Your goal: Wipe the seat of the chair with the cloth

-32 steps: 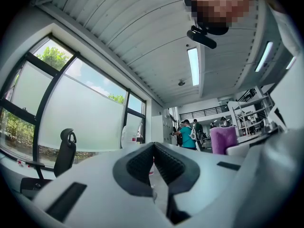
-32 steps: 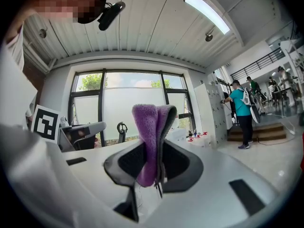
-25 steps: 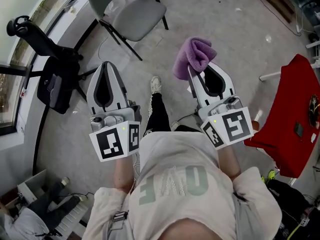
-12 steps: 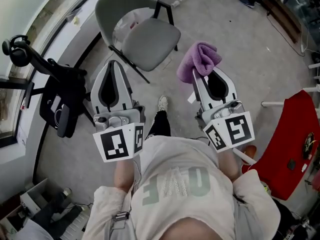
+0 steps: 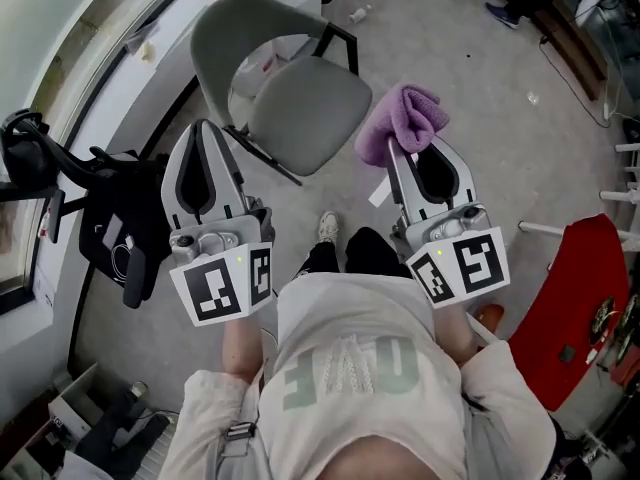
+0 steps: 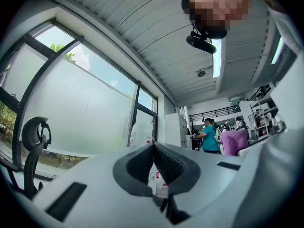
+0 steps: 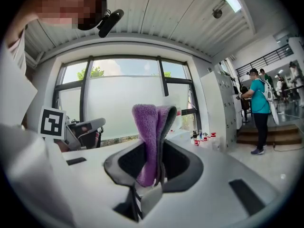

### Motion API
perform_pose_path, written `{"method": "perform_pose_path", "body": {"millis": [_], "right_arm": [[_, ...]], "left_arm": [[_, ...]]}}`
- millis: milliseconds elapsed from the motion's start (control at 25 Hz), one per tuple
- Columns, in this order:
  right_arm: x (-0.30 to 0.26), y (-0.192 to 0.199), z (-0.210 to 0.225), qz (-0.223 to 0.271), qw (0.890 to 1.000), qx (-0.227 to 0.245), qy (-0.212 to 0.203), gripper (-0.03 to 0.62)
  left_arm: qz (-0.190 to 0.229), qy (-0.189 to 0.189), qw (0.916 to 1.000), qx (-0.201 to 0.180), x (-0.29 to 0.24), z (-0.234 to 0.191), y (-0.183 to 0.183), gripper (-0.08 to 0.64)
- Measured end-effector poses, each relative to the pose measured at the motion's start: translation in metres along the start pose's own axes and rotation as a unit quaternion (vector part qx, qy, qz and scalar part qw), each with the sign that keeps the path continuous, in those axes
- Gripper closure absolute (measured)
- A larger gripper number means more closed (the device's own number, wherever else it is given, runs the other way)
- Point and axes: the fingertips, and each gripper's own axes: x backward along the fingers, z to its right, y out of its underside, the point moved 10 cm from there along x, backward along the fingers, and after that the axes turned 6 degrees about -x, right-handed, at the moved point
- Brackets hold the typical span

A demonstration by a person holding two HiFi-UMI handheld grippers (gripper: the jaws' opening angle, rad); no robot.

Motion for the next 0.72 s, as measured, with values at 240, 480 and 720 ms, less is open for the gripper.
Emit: {"method": "perform_pose_path", "body": {"millis": [240,480,720], "right_arm": [[-0.046,-0.003,0.034,-0.014,1.000,-0.018,-0.007,0.502],[-0.107,-0.016,0.093,-0.012,0.999,-0.004,-0.053,0.502],[-0.164,-0.040,0.137,-0.021,0.994,0.008,-0.110,0.502]], "left_arm": [[-0.002,0.004,1.0000,0.001,-0.046,0.006,0.015,0.548],[0.004,-0.038,0.9992,-0.014,-0.101,0.031,0.030,0.548],[0.015,-0.078,0.9966,-0.019,-0.159,0.049,0.029,0.548]]}}
